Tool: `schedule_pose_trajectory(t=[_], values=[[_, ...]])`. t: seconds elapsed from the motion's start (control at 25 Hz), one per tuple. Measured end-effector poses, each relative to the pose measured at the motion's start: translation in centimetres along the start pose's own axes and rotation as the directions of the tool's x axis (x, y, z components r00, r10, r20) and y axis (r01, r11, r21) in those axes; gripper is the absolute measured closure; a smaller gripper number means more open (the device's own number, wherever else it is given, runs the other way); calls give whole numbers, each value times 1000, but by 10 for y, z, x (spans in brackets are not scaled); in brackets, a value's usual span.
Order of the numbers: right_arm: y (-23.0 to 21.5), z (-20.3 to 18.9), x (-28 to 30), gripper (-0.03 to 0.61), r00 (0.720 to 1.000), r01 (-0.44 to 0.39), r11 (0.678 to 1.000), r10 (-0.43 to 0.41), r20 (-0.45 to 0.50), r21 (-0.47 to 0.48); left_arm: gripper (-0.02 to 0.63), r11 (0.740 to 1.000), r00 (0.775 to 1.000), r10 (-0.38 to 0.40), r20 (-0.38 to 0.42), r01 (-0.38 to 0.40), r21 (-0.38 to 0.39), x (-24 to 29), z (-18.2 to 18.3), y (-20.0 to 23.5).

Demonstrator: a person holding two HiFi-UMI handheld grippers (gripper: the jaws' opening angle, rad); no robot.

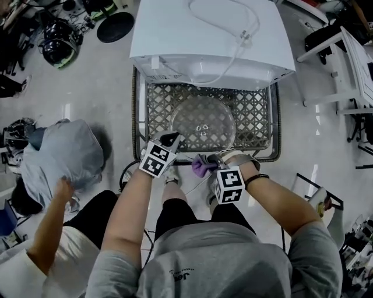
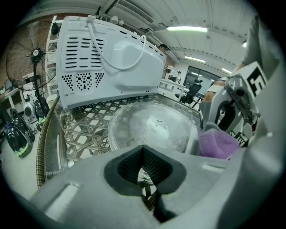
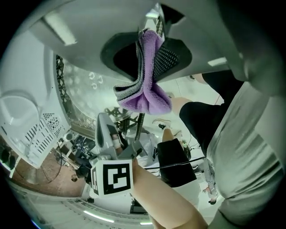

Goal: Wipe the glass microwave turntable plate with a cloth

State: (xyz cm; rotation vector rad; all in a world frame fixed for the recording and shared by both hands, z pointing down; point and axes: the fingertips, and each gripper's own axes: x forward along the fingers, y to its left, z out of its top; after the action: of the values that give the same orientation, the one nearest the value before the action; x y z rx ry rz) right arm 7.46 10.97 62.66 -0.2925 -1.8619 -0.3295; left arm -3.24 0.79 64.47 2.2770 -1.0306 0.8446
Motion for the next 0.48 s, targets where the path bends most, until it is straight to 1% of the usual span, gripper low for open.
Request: schedule_pose_trajectory(t=[0.2, 0.28, 0.36, 0.48], values=[[-1, -56, -18, 488, 996, 12, 998, -7, -86, 64, 615, 1000, 1000, -7, -2, 7, 5, -1, 0, 0], [-3, -73, -21, 488, 993, 24, 996, -14, -113, 91, 615, 1000, 1000, -8, -2, 8, 10, 0, 0, 1], [-5, -78, -21, 488, 992, 32, 994, -19, -123, 105, 615, 1000, 1000, -10, -3, 10, 13, 0, 0, 2], [-3, -76, -22, 488, 993, 22, 994, -9, -120, 107, 615, 1000, 1000, -10, -5, 10, 6, 0, -1, 0]])
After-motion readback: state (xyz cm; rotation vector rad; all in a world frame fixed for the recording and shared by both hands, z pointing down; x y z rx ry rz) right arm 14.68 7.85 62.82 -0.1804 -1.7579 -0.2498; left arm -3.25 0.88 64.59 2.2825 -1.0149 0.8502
